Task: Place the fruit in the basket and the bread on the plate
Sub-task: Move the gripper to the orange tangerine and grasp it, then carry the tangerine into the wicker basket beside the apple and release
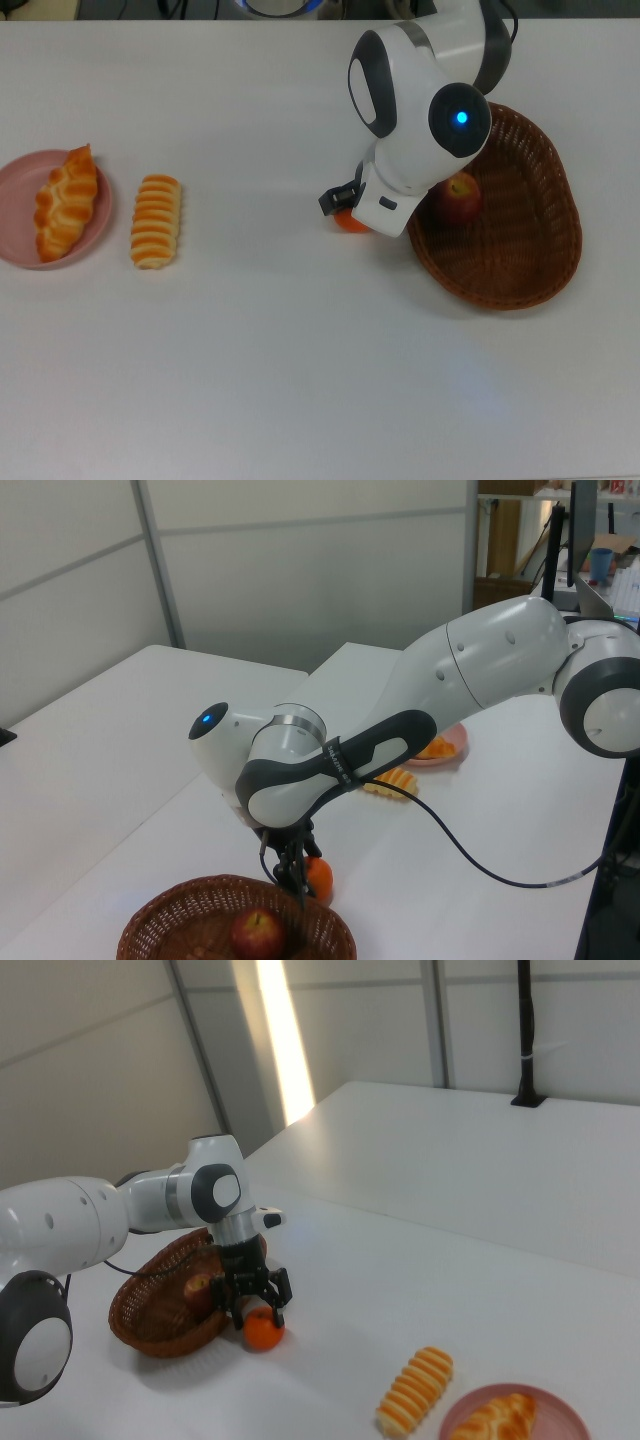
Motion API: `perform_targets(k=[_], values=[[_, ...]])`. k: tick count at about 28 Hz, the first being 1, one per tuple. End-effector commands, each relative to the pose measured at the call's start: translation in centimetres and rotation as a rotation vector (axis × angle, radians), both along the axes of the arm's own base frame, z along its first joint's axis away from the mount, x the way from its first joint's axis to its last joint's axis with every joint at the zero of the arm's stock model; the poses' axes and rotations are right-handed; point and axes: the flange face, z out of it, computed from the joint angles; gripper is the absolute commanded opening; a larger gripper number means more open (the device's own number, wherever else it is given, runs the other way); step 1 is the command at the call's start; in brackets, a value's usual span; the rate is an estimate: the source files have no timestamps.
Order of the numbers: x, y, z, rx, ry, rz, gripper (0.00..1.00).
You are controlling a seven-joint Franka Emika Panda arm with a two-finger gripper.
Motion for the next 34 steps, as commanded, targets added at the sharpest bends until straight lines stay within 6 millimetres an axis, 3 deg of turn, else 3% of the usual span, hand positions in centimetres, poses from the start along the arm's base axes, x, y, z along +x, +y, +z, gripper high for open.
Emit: perform_targets(k=[1,6,11,18,22,27,30,34], values=[[0.0,-0.2,-0.4,-0.011,-0.019,0.001,0.0],[0.4,-1.0,0.0,-0.004,-0.024,-0.008,0.0],[0.9,-2.2,1.7,0.009,-0.045,-0.031,0.0],[1.0,-2.3,5.7,0.053,-0.094,-0.048,0.0],[0.8,-1.7,9.4,0.095,-0.138,-0.059,0.0],[0.5,0.2,12.2,0.145,-0.183,-0.058,0.0],[0.6,3.4,13.1,0.189,-0.25,-0.016,0.0],[1.2,6.9,12.6,0.244,-0.378,-0.022,0.0]])
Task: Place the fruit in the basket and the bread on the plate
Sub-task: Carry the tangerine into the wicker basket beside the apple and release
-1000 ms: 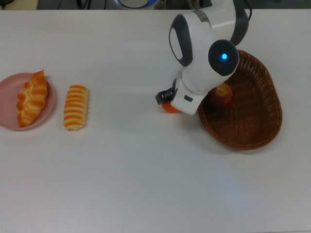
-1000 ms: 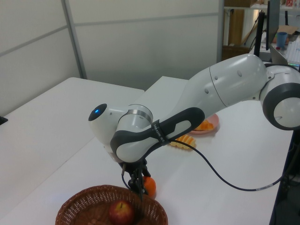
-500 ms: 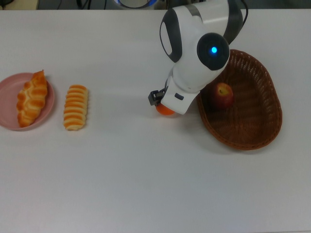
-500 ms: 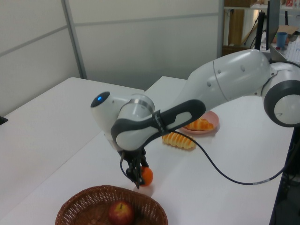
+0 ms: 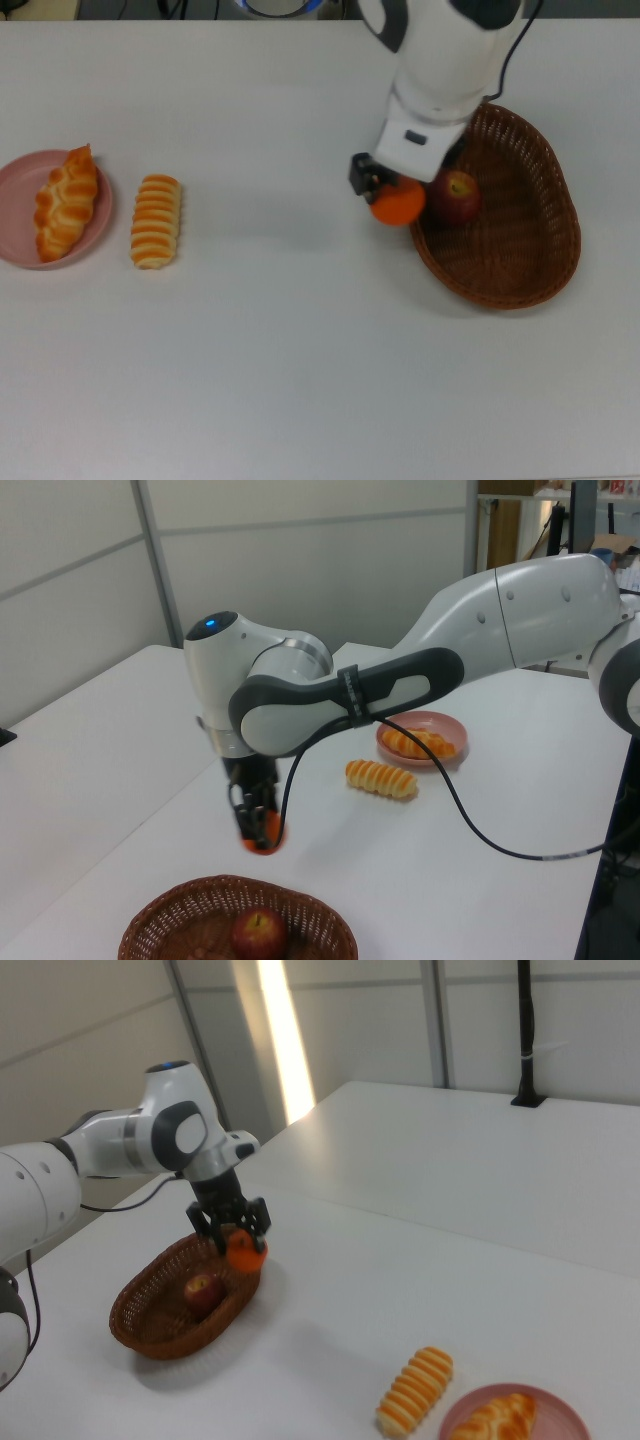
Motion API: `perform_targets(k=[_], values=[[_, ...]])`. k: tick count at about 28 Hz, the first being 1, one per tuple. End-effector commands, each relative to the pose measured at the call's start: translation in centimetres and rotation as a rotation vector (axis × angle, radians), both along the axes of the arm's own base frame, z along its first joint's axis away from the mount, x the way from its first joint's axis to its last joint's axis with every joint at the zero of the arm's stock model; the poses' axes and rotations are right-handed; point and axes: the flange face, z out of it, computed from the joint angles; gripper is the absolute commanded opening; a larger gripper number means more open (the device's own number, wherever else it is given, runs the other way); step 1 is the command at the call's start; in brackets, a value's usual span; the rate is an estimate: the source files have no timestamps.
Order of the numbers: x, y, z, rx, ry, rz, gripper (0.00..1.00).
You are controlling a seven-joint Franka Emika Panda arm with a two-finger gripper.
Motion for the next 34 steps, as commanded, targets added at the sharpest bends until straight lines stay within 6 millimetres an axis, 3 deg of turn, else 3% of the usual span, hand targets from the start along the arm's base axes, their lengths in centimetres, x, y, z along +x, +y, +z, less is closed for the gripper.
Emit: perform_targets(k=[1,6,13,14,15,16,17,23,27,30,32,34], values=[[0.5,5.7,-1.7,0.064,-0.154,-0.006,0.0],[0.3,8.3,-7.0,-0.023,-0.19,-0.006,0.02],[-0.8,9.5,-9.2,-0.046,-0.172,0.013,0.07],[-0.8,9.4,-9.1,-0.046,-0.172,0.012,0.17],[-0.9,9.5,-9.1,-0.049,-0.171,0.013,0.37],[-0.9,9.5,-8.9,-0.048,-0.174,0.012,0.91],[-0.9,9.5,-8.8,-0.05,-0.175,0.014,1.0],[-1.0,8.9,-5.2,-0.03,-0.207,-0.009,1.0],[-1.2,6.8,-1.6,-0.016,-0.187,-0.068,1.0],[-0.8,3.3,0.7,-0.019,-0.157,-0.135,1.0],[-0.4,1.0,0.6,-0.045,-0.124,-0.17,1.0],[0.3,-2.7,0.2,-0.081,-0.076,-0.219,1.0]])
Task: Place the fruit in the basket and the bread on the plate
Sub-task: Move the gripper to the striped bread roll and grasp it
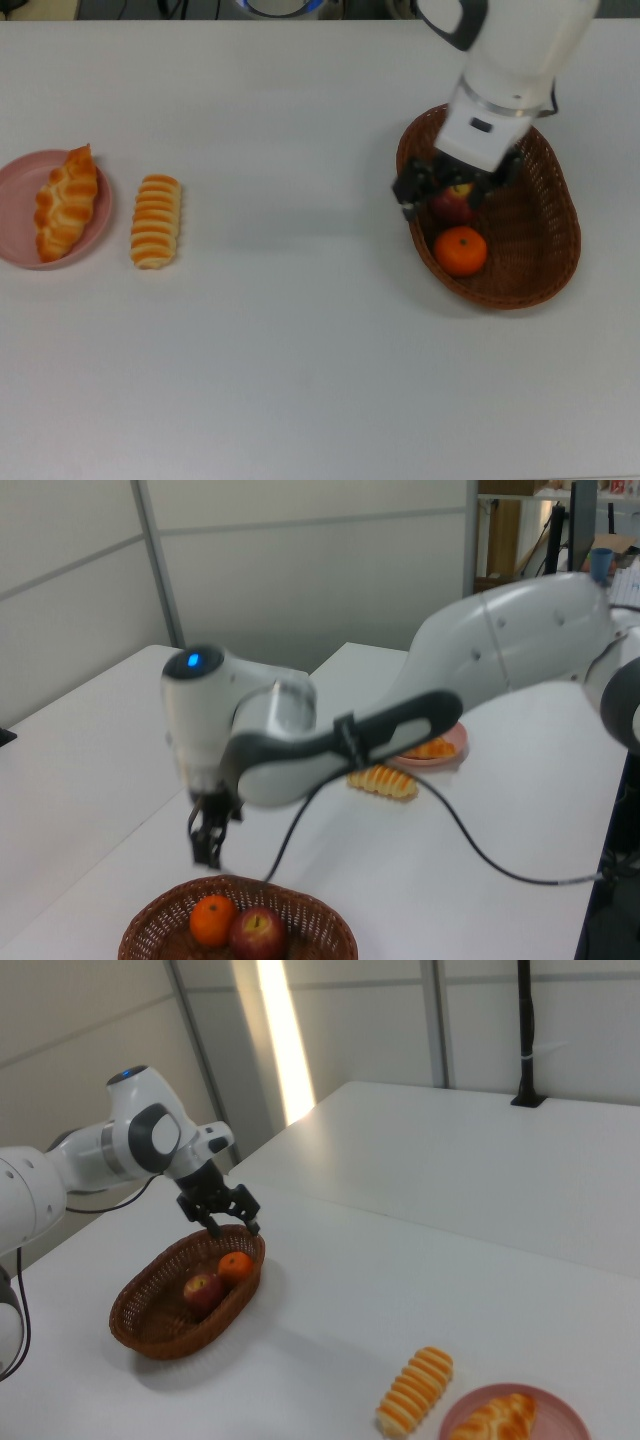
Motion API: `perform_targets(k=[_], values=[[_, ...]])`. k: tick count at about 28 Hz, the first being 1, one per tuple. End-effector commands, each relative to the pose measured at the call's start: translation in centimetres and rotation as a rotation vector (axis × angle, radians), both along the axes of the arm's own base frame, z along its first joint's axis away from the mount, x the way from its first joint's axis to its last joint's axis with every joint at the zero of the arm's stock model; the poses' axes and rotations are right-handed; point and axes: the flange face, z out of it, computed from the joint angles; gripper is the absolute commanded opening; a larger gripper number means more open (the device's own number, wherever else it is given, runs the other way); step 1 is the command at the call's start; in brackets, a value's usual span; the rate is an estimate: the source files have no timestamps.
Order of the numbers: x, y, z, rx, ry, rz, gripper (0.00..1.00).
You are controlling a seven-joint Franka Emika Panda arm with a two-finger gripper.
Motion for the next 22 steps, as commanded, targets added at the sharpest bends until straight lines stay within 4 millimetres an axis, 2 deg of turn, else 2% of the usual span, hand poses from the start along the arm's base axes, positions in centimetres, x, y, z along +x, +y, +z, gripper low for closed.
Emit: perform_targets(k=[1,4,5,9,10,14,15,18,20,22], values=[[0.8,-7.9,0.1,-0.034,0.091,-0.123,1.0],[1.5,-11.8,-0.6,-0.054,0.13,-0.15,1.0],[2.0,-14.6,-1.4,-0.065,0.151,-0.168,1.0],[3.1,-20.2,-3.5,-0.072,0.192,-0.209,1.0],[3.4,-22.2,-4.5,-0.074,0.208,-0.217,1.0],[3.7,-25.2,-6.5,-0.096,0.239,-0.223,1.0],[3.8,-26.1,-7.8,-0.121,0.254,-0.223,1.0],[3.9,-27.7,-9.6,-0.165,0.27,-0.225,1.0],[4.1,-29.2,-11.7,-0.2,0.292,-0.228,1.0],[4.1,-30.3,-12.6,-0.219,0.3,-0.232,1.0]])
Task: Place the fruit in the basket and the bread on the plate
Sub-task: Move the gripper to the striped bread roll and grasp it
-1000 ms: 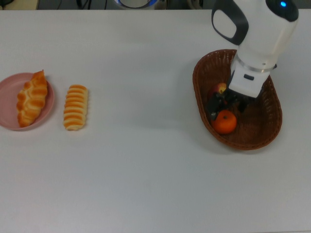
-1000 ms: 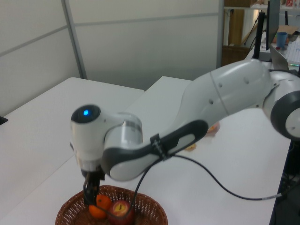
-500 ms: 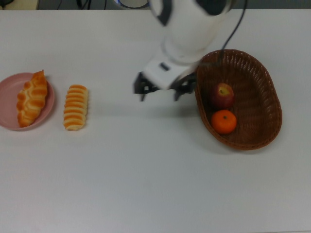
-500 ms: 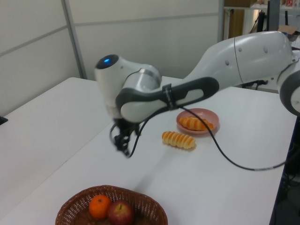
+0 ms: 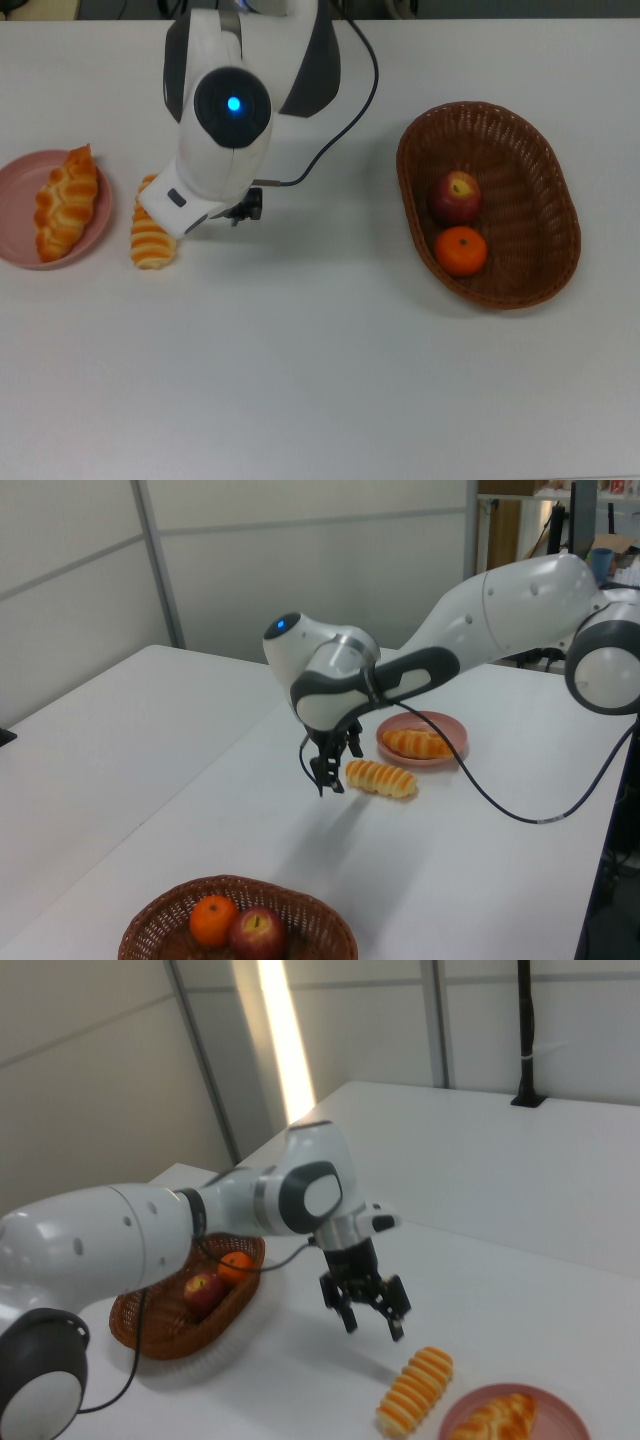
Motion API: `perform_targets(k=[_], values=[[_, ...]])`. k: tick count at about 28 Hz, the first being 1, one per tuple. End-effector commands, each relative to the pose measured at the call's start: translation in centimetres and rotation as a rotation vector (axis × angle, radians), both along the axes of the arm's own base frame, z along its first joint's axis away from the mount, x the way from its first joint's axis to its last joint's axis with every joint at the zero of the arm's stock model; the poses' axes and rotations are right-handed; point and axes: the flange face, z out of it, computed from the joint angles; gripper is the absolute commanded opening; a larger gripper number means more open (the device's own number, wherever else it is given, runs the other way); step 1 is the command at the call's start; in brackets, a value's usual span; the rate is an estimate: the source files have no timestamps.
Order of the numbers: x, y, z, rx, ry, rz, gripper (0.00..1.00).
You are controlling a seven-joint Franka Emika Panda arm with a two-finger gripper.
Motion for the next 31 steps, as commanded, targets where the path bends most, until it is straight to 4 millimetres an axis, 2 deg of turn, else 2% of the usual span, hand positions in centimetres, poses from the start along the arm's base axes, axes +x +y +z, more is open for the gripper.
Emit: perform_targets(k=[1,7,9,10,13,19,21,23,25,27,28,31], values=[[0.1,-2.2,-2.7,-0.057,0.03,0.016,1.0],[0.3,-4.5,-4.7,-0.082,0.031,0.016,1.0],[0.2,-4.8,-5.4,-0.111,0.037,0.035,0.77],[0.2,-4.9,-5.6,-0.117,0.039,0.035,0.6],[0.3,-5.3,-5.5,-0.109,0.028,0.021,0.0],[0.4,-6.2,-4.8,-0.103,0.011,-0.001,0.0],[0.4,-7.1,-4.2,-0.091,0.002,-0.023,0.0],[0.8,-8.8,-2.5,-0.065,-0.033,-0.069,0.0],[1.0,-9.3,-1.4,-0.045,-0.053,-0.09,0.0],[0.8,-10.2,-0.6,-0.026,-0.063,-0.109,0.0],[0.6,-11.4,0.3,-0.013,-0.078,-0.133,0.0],[0.3,-12.9,2.6,0.005,-0.113,-0.169,0.0]])
